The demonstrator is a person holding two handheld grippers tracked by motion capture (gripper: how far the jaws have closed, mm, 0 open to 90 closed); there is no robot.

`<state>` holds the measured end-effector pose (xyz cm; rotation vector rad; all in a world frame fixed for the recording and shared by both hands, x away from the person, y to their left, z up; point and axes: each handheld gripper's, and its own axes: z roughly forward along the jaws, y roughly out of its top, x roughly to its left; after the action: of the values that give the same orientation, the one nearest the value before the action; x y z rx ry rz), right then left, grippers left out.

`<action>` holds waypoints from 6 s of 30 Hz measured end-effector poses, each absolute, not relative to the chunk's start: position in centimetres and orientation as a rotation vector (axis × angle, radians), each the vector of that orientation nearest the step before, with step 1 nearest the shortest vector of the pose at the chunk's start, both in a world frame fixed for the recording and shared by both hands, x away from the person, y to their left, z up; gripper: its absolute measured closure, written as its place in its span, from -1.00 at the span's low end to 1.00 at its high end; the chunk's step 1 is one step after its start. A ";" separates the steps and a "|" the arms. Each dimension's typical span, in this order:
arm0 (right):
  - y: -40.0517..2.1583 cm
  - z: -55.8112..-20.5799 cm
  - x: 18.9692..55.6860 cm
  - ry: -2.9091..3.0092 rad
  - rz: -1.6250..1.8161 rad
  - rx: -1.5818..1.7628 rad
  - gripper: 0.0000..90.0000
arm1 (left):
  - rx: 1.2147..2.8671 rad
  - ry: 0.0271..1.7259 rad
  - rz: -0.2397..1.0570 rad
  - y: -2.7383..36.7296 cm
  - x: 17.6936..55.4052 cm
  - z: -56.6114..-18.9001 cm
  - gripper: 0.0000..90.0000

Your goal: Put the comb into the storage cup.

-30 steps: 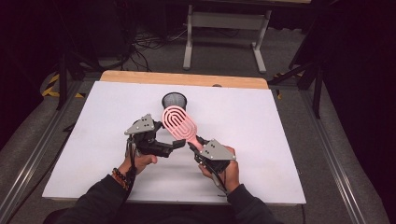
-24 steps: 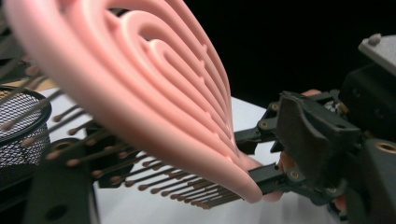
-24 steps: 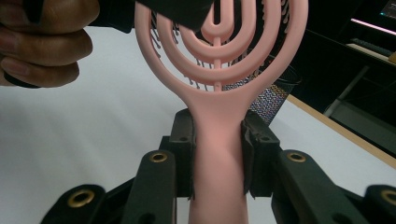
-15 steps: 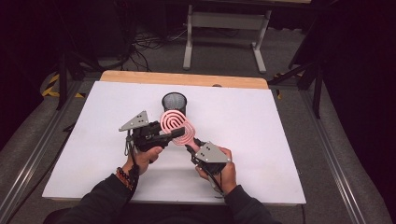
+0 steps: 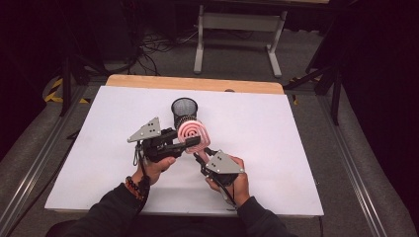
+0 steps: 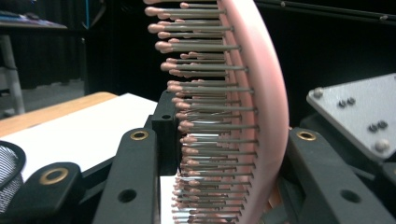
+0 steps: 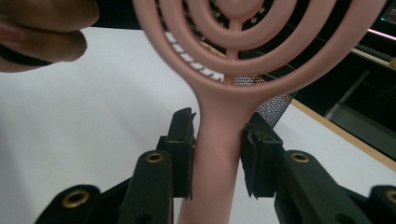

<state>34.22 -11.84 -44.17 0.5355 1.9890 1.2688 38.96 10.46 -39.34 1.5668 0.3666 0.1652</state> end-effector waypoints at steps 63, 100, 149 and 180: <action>-20.6 -43.7 33.0 1.816 1.241 0.579 -0.60 | 1.518 0.469 0.404 16.4 39.7 -37.5 0.39; -24.7 -44.5 32.9 1.752 1.214 0.733 -0.69 | 1.467 0.453 0.500 16.2 42.9 -31.8 0.39; -24.7 -44.6 33.0 1.771 1.251 0.742 -0.69 | 1.504 0.529 0.487 12.5 51.7 -31.3 0.39; -24.5 -44.6 33.0 1.780 1.246 0.729 -0.68 | 1.538 0.638 0.436 11.3 54.1 -35.1 0.39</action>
<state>33.02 -24.51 -44.62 0.7291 1.7803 1.2464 54.14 11.32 -35.12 1.5376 0.6381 0.4360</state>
